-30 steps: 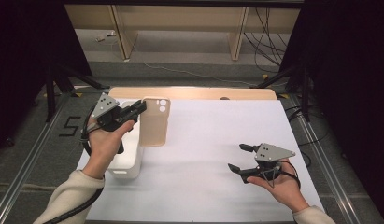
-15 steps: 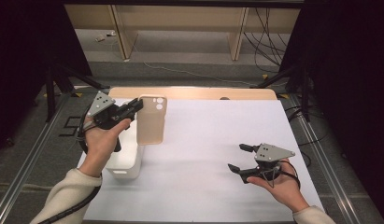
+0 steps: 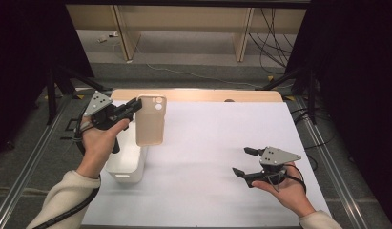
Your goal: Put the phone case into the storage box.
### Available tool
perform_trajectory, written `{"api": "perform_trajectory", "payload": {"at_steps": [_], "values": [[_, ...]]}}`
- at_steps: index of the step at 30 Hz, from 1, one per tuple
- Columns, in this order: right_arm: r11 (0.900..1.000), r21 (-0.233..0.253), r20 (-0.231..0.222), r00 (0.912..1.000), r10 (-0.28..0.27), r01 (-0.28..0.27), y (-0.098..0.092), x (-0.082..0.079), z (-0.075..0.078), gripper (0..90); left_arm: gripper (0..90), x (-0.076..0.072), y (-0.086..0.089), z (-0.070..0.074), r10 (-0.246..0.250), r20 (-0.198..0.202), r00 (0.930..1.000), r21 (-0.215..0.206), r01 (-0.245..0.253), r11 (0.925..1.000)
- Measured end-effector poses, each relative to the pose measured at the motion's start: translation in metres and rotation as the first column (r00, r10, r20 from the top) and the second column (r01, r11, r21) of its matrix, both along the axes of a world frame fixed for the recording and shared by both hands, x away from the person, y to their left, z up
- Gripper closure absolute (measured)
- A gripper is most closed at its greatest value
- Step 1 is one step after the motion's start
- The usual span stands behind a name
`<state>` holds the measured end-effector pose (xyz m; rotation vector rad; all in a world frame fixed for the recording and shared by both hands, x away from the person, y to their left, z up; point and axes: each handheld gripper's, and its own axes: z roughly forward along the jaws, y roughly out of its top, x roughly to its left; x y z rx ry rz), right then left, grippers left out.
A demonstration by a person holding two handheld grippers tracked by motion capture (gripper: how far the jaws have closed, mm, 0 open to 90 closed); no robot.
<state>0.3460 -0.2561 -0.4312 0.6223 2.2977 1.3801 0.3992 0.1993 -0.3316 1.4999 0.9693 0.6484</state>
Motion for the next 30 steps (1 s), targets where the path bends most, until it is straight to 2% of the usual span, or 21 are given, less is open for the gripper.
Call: {"api": "perform_trajectory", "payload": {"at_steps": [30], "values": [[1.000, -0.001, -0.004, 1.0000, 0.001, -0.001, 0.001, 0.001, -0.001, 20.5, 82.4, 0.006, 0.017, 0.002, 0.028, 0.005, 0.9996, 0.029, -0.028, 0.9992]]}}
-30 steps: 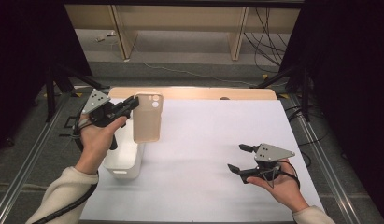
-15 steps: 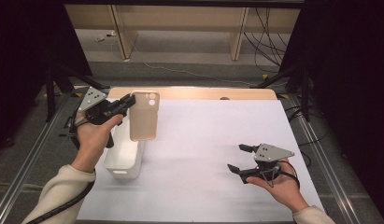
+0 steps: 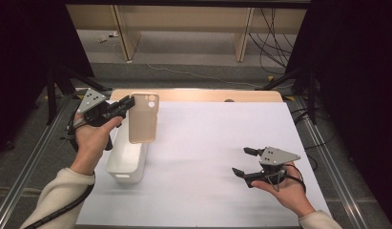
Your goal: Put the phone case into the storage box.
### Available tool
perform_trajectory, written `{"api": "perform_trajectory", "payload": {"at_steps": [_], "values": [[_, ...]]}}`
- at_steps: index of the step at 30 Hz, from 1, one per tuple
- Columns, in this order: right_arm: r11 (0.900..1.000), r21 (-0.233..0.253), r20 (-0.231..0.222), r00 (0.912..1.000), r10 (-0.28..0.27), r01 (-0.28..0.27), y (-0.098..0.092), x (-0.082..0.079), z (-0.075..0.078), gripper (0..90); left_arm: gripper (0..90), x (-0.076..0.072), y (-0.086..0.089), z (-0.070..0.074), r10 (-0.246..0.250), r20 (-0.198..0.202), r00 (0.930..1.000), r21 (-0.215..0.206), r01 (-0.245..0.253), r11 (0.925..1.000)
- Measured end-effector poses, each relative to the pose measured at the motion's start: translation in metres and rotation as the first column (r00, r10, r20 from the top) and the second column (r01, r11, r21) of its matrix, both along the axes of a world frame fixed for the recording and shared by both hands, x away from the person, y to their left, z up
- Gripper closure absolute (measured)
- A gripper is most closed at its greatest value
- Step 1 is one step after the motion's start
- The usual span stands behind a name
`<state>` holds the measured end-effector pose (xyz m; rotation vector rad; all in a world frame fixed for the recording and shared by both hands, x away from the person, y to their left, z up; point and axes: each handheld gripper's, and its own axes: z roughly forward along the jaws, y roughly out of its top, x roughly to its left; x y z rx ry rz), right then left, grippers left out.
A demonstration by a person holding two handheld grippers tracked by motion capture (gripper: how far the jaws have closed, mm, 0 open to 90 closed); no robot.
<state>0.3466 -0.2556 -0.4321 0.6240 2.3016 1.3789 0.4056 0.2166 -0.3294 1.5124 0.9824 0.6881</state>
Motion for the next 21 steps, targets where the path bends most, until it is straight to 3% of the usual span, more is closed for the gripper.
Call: {"api": "perform_trajectory", "payload": {"at_steps": [21], "values": [[1.000, 0.003, -0.003, 1.0000, 0.000, 0.000, 0.0001, 0.0004, -0.0002, 20.7, 82.3, 0.0059, 0.0074, -0.0034, 0.015, -0.006, 0.9999, 0.015, -0.015, 0.9998]]}}
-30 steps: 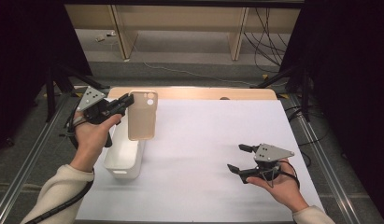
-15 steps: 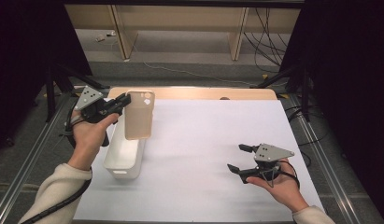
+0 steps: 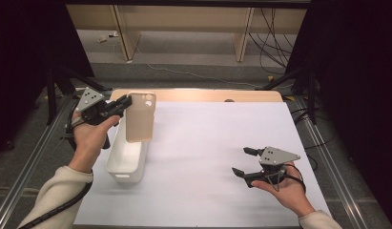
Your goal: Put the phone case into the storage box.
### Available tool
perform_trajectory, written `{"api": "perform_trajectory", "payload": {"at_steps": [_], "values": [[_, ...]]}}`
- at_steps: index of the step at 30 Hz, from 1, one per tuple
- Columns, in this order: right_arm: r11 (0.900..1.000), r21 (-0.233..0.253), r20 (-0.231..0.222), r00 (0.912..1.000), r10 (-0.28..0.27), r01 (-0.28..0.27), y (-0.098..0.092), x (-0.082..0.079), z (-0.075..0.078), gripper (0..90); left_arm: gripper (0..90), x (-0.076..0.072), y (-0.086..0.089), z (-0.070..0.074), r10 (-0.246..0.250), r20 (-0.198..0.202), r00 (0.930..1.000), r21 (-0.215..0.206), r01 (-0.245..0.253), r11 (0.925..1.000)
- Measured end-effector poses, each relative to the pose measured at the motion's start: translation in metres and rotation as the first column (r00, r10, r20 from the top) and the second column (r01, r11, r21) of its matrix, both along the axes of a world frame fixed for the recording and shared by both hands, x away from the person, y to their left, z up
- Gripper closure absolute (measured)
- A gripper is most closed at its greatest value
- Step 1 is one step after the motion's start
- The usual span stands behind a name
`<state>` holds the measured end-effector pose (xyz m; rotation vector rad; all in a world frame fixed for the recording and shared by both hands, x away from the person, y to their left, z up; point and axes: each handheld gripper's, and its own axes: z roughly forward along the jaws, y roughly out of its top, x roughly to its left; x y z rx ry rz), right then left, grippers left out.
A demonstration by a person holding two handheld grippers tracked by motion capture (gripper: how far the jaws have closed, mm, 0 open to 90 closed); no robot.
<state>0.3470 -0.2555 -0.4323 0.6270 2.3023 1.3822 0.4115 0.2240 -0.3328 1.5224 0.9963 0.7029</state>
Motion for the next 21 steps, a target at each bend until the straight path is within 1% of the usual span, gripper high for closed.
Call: {"api": "perform_trajectory", "payload": {"at_steps": [21], "values": [[1.000, -0.002, -0.003, 1.0000, 0.004, -0.004, 0.0004, 0.0004, -0.0006, 20.8, 82.4, 0.0040, 0.0075, -0.0002, 0.014, 0.000, 0.9999, 0.004, -0.014, 0.9999]]}}
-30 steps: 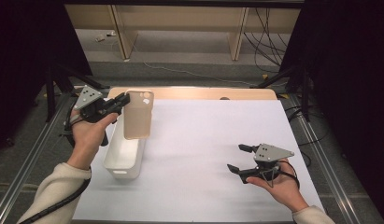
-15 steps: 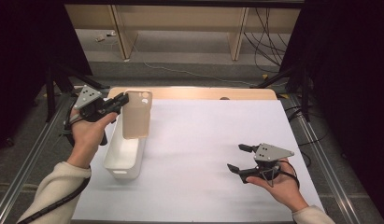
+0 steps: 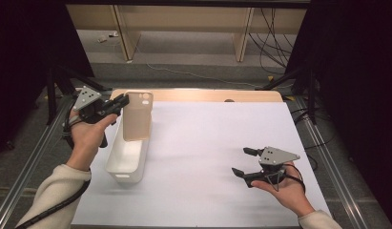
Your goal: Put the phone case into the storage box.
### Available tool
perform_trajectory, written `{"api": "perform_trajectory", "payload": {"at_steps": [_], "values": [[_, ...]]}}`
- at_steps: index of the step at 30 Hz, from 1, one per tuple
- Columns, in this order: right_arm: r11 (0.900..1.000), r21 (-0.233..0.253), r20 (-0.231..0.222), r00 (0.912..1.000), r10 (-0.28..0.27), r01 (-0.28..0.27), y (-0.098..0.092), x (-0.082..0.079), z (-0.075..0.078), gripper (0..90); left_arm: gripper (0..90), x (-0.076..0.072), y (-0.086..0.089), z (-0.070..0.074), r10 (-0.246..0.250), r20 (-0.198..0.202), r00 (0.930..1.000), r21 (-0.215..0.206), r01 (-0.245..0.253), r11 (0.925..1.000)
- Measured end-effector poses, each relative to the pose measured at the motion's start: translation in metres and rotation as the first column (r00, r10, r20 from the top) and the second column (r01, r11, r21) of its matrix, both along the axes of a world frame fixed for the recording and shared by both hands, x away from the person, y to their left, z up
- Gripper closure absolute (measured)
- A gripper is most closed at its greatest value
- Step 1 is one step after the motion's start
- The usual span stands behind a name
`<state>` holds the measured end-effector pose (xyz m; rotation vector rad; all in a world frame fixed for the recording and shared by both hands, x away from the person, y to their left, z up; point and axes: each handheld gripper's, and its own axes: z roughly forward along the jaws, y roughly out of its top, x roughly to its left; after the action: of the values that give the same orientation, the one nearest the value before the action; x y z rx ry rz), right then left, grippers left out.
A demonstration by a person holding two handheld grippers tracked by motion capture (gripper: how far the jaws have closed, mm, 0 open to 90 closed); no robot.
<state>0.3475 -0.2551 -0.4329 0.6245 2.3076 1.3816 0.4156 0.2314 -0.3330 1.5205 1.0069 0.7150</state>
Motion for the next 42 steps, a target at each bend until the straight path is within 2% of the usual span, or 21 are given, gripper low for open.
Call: {"api": "perform_trajectory", "payload": {"at_steps": [42], "values": [[1.000, 0.002, -0.002, 1.0000, 0.003, -0.003, 0.0007, 0.0003, -0.0005, 20.9, 82.3, 0.0065, 0.0073, 0.0021, 0.014, 0.006, 0.9999, 0.025, -0.014, 0.9996]]}}
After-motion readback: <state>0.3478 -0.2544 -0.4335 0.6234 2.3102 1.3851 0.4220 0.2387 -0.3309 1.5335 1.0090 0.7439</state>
